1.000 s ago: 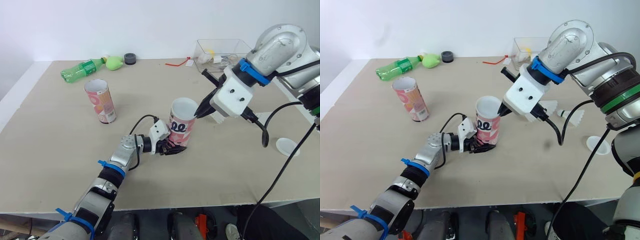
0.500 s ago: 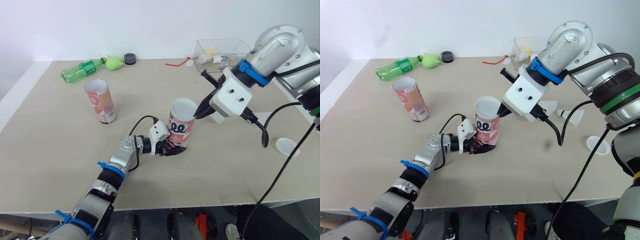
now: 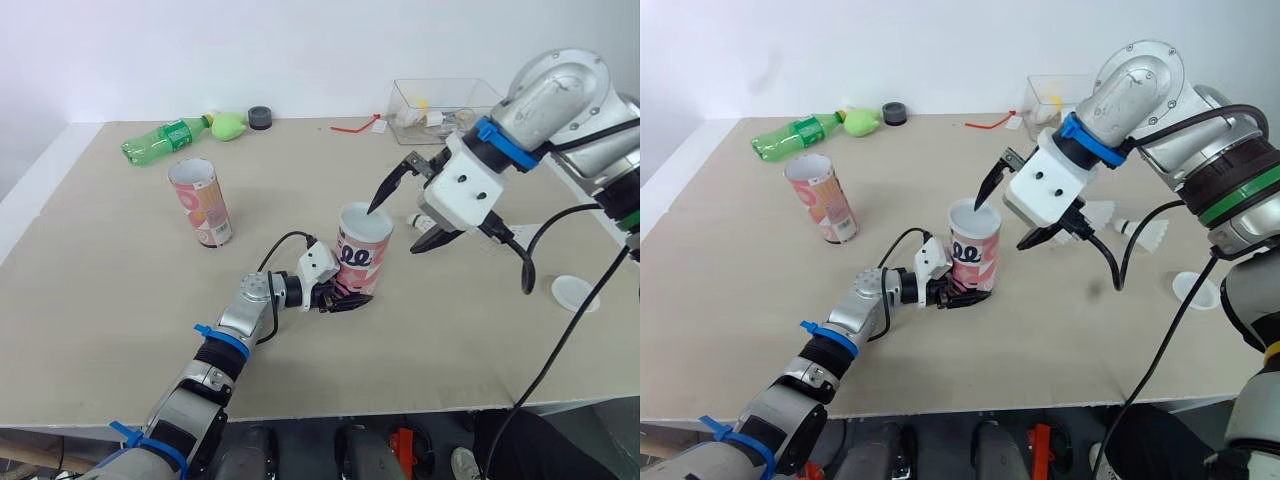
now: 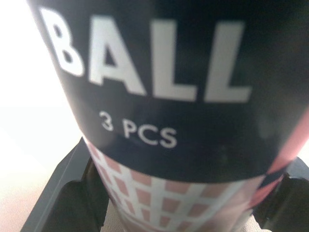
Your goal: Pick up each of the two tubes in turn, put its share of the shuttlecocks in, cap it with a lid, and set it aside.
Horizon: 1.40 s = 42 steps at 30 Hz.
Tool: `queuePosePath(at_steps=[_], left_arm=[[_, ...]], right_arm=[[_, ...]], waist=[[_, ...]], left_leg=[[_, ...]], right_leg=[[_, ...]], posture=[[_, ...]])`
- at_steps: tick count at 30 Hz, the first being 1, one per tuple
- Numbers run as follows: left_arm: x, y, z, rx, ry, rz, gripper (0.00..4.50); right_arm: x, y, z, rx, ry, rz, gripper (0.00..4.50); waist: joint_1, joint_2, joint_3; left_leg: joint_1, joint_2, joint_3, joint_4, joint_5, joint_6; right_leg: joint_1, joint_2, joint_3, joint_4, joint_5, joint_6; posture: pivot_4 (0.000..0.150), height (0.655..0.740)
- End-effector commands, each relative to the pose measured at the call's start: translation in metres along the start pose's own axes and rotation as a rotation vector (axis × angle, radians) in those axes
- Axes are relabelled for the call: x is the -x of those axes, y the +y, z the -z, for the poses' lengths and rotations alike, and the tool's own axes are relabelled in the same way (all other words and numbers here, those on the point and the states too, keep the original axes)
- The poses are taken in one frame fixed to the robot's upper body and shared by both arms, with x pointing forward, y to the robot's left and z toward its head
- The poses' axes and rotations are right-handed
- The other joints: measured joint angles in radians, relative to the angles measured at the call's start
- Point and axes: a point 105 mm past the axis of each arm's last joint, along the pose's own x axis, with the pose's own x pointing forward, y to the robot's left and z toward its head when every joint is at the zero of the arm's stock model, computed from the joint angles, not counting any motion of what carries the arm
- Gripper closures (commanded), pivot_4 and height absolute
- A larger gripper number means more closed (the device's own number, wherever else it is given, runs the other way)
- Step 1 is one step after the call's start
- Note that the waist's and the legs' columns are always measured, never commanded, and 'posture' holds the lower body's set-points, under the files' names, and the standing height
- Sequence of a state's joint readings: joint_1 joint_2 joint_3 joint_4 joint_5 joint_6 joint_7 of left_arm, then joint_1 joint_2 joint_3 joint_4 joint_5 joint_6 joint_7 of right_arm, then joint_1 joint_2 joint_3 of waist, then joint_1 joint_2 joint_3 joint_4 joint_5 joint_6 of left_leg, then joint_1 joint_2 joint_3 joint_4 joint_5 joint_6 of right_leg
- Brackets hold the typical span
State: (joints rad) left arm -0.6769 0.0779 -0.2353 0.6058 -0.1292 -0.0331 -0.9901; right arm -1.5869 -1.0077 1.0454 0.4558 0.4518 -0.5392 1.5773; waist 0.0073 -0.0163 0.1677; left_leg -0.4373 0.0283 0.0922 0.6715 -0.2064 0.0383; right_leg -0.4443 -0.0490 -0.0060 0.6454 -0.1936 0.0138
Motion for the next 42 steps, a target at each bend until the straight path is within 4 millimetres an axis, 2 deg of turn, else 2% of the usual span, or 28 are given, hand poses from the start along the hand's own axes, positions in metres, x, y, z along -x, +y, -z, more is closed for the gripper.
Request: queuePosePath(at_steps=[1,5,7,9,14,15,22,29,35,42], left_arm=[[0.001,0.0,-0.003,-0.001,-0.009,0.0,1.28],[0.002,0.002,-0.004,-0.008,-0.01,-0.003,1.28],[0.003,0.003,-0.005,-0.014,-0.008,-0.008,1.28],[0.004,0.005,-0.005,-0.014,-0.009,-0.013,1.28],[0.005,0.004,-0.005,-0.014,-0.007,-0.012,1.28],[0.005,0.004,-0.004,-0.014,-0.006,-0.012,1.28],[0.005,0.004,-0.003,-0.015,0.0,-0.012,1.28],[0.006,0.004,-0.002,-0.01,-0.001,-0.016,1.28],[0.007,0.003,-0.002,-0.006,0.0,-0.02,1.28],[0.008,0.004,-0.001,-0.005,0.002,-0.025,1.28]], right_arm=[[0.036,-0.026,-0.015,-0.114,-0.115,0.178,0.45],[0.052,-0.043,-0.011,-0.307,-0.253,0.334,0.45],[0.053,-0.044,-0.003,-0.435,-0.298,0.399,0.94],[0.05,-0.042,0.001,-0.533,-0.361,0.44,1.72],[0.03,-0.029,0.011,-0.662,-0.402,0.476,4.27],[0.027,-0.03,0.011,-0.685,-0.418,0.489,4.4],[0.001,-0.033,0.002,-0.726,-0.462,0.491,4.4],[-0.028,-0.018,-0.001,-0.73,-0.438,0.403,4.4],[-0.036,-0.012,0.008,-0.744,-0.389,0.385,4.4],[-0.048,0.007,0.013,-0.749,-0.351,0.303,4.4]], waist=[[0.0,0.0,0.0],[0.0,0.0,0.0],[0.0,-0.001,0.0],[0.001,-0.001,0.0],[0.001,0.0,0.0],[0.0,0.0,0.0],[0.0,0.0,0.0],[0.0,0.0,0.0],[0.0,0.0,-0.001],[0.0,0.0,-0.001]], left_leg=[[0.0,0.0,0.0,0.0,0.0,0.0],[0.001,0.002,0.0,0.0,0.0,0.0],[0.001,0.002,-0.001,0.001,0.0,0.0],[0.0,0.002,-0.001,0.001,0.0,0.0],[0.0,0.001,0.0,0.001,0.0,0.0],[0.0,0.001,0.0,0.001,0.0,0.0],[0.0,0.001,-0.001,0.001,0.0,0.0],[-0.001,0.0,-0.001,0.001,0.0,0.0],[0.0,0.001,-0.001,0.001,0.0,0.0],[0.0,0.001,-0.002,0.001,0.0,0.0]], right_leg=[[0.0,0.0,0.0,0.0,0.0,0.0],[0.0,-0.001,-0.002,0.0,0.003,-0.002],[0.001,-0.002,-0.003,0.0,0.002,-0.004],[0.001,-0.004,-0.004,0.0,0.002,-0.004],[0.0,-0.005,-0.004,0.0,0.004,-0.002],[0.0,-0.004,-0.004,0.0,0.004,-0.001],[0.001,0.001,-0.004,0.0,0.005,0.001],[0.001,0.0,-0.003,0.0,0.005,0.002],[0.001,0.002,-0.003,0.0,0.005,0.002],[0.002,0.002,-0.003,0.0,0.004,0.003]], posture=[[0.15,0.74],[0.15,0.74],[0.15,0.74],[0.15,0.74],[0.15,0.74],[0.15,0.74],[0.15,0.74],[0.15,0.74],[0.15,0.74],[0.15,0.74]])
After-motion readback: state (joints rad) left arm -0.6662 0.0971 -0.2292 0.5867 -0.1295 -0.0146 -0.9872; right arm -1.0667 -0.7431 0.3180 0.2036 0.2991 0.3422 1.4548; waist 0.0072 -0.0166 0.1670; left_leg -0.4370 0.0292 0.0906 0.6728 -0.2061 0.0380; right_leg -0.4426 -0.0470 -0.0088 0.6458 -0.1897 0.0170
